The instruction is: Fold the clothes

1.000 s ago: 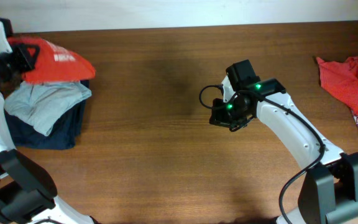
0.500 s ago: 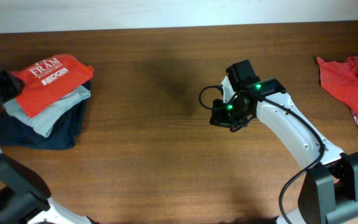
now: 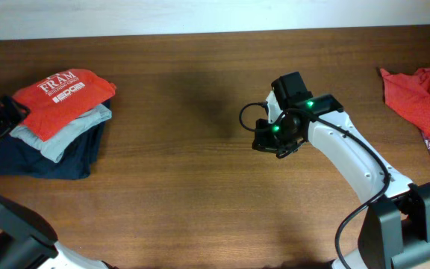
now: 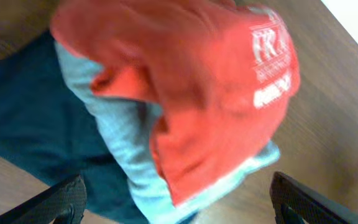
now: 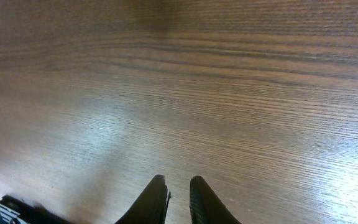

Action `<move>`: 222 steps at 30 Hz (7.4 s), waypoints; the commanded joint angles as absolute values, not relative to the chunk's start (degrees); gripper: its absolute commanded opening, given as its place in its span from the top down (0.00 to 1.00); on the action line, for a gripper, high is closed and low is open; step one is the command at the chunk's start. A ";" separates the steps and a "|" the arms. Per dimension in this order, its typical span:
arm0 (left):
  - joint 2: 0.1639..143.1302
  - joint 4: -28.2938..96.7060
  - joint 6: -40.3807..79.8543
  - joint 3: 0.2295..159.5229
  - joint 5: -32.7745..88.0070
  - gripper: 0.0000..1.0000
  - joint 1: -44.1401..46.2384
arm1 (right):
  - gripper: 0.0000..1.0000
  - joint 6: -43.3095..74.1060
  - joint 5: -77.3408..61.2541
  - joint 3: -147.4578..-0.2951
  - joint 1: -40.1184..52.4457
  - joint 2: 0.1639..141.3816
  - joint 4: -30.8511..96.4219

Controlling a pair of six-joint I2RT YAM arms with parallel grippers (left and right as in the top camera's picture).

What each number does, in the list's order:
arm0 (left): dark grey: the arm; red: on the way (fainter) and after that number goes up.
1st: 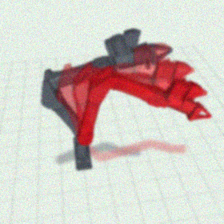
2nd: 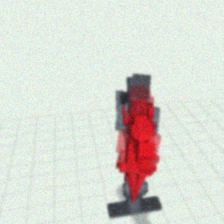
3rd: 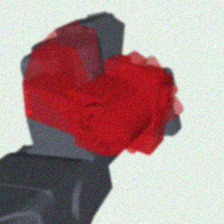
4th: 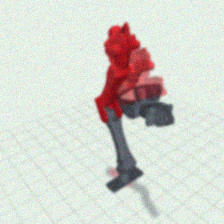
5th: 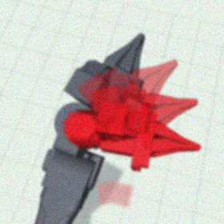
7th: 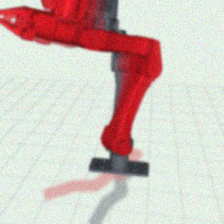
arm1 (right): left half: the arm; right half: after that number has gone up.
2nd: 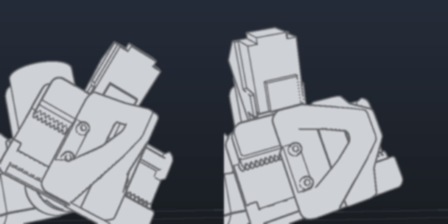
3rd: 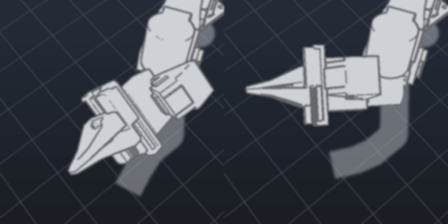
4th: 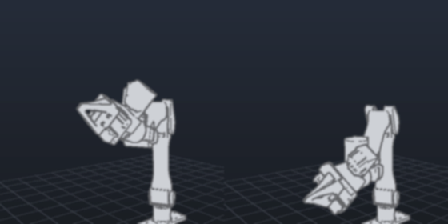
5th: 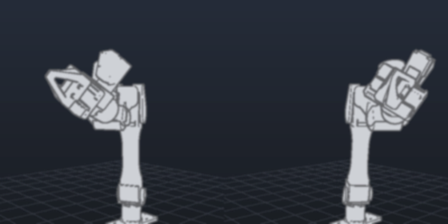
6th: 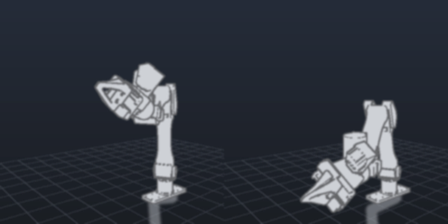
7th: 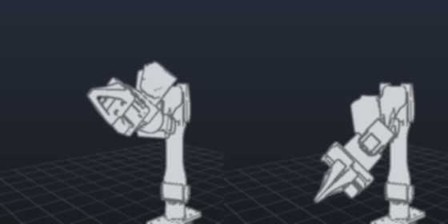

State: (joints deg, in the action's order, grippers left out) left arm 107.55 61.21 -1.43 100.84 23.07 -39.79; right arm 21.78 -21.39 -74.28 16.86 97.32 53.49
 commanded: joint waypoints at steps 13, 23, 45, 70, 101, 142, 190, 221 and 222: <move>105.41 49.30 -1.50 85.43 16.05 0.16 -31.48 | 0.81 19.73 -20.25 -74.37 16.91 96.68 53.78; 104.81 48.51 -1.48 85.65 18.92 0.97 -31.48 | 0.81 19.75 -19.59 -74.37 16.88 96.68 53.76; 97.25 60.49 -0.64 82.21 28.51 0.43 -31.00 | 0.81 19.73 -18.76 -74.37 16.84 96.68 53.15; 115.13 54.37 -1.67 91.77 7.66 0.99 -29.93 | 0.72 19.75 -17.28 -74.37 16.84 96.68 53.74; 74.15 76.34 -13.28 103.55 11.70 0.25 -8.27 | 0.56 4.93 -17.28 -80.01 4.91 72.86 53.47; 73.97 82.81 -11.57 102.26 13.02 0.01 -3.95 | 0.01 4.69 -4.60 -61.01 1.85 44.14 43.62; 73.78 82.85 -11.57 102.26 12.88 0.01 -3.88 | 0.01 4.89 -0.78 -9.10 -1.19 1.61 38.98; 3.33 10.85 -7.11 8.62 20.16 0.01 -3.03 | 0.01 4.89 -0.78 -9.10 -1.19 1.61 38.98; 1.45 10.26 -7.09 7.16 20.21 0.01 -3.03 | 0.01 4.89 -0.78 -9.10 -1.19 1.61 38.98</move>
